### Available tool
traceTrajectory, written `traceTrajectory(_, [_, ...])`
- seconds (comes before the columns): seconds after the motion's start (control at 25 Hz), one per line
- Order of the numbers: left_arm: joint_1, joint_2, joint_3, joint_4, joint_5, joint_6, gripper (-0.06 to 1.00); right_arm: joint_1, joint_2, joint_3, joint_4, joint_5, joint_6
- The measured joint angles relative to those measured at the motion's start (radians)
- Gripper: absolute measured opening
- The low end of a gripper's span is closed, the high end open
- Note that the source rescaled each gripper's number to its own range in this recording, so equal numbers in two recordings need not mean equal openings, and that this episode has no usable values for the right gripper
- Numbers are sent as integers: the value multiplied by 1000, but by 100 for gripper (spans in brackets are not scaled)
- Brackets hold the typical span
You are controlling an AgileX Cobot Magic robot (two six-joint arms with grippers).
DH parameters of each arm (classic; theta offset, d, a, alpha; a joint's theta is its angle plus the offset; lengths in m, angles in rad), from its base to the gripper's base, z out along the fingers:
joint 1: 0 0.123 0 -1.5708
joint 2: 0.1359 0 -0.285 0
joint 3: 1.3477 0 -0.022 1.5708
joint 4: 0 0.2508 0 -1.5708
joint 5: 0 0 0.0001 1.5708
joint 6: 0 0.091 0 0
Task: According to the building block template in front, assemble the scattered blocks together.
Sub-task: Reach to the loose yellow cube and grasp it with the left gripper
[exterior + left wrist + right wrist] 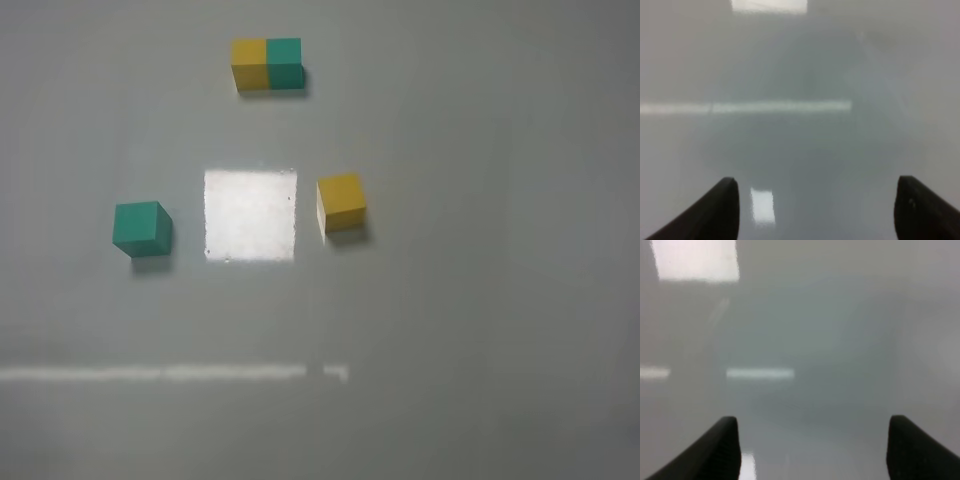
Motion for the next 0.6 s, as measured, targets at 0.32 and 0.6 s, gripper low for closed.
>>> traceTrajectory(0.32, [0,0,0,0,0,0,48,0,0,0,0,0,0])
traceTrajectory(0.6, [0,0,-1,-2,1,8,48,0,0,0,0,0,0])
